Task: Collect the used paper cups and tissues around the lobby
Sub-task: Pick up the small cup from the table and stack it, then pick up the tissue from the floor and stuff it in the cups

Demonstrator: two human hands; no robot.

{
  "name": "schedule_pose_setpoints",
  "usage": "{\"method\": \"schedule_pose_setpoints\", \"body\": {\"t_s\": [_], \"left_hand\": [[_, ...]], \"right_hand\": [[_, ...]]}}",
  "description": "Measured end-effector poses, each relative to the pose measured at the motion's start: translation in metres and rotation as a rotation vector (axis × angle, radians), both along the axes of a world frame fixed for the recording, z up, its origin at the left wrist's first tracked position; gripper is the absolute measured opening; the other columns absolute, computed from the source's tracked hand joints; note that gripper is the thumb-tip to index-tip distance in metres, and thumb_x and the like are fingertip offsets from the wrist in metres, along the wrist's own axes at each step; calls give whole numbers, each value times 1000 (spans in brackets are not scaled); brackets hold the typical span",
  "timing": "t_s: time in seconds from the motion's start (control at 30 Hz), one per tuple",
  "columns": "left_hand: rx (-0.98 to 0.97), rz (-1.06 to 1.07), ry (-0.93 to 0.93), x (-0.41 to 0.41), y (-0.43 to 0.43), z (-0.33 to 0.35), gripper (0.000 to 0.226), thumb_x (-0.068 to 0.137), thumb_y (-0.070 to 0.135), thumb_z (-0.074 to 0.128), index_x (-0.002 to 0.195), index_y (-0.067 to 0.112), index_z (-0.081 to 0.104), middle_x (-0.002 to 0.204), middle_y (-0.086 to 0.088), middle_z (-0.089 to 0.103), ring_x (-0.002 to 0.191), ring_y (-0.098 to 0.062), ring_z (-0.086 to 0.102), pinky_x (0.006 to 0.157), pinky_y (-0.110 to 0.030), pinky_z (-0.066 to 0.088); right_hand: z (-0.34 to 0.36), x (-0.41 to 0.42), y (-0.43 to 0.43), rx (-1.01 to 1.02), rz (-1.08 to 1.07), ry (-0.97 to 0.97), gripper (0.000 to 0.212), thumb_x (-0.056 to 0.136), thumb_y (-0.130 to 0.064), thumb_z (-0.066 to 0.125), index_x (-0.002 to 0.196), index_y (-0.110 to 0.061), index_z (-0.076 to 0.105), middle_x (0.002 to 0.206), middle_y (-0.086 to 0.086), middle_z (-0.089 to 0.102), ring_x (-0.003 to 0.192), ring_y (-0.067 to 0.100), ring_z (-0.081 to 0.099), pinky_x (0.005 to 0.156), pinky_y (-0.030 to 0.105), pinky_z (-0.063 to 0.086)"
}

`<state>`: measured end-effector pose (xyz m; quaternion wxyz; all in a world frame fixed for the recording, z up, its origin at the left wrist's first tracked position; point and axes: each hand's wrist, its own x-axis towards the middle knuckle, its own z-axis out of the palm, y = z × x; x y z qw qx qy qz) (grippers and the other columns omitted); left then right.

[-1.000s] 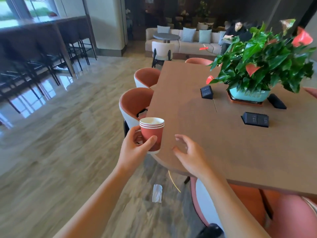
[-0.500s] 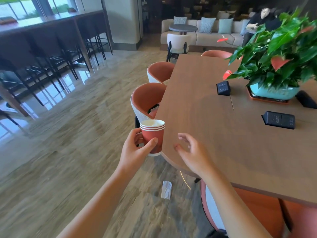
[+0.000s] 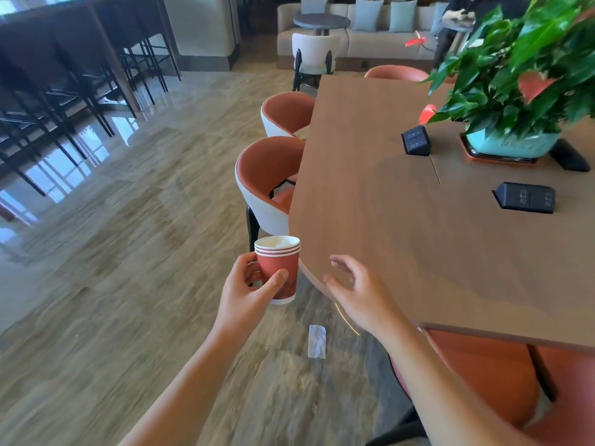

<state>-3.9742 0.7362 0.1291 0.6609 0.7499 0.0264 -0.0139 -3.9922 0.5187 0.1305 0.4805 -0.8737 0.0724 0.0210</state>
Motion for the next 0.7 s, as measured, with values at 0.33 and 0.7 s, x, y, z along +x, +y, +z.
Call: {"method": "schedule_pose_setpoints", "body": {"t_s": [0.33, 0.7], "left_hand": [[81, -85, 247, 12, 80, -112, 39, 85, 11, 82, 119, 22, 64, 107, -1, 76, 91, -2, 72, 72, -14, 54], [223, -121, 386, 7, 61, -343, 46, 82, 13, 85, 121, 24, 62, 108, 4, 74, 94, 0, 70, 73, -10, 52]], "right_hand": [[-118, -2, 77, 38, -107, 214, 42, 91, -45, 61, 130, -31, 57, 130, -12, 61, 113, 10, 59, 99, 32, 45], [-363, -15, 74, 110, -228, 457, 44, 90, -46, 65, 130, -32, 57, 134, -11, 59, 125, 9, 53, 102, 29, 42]]}}
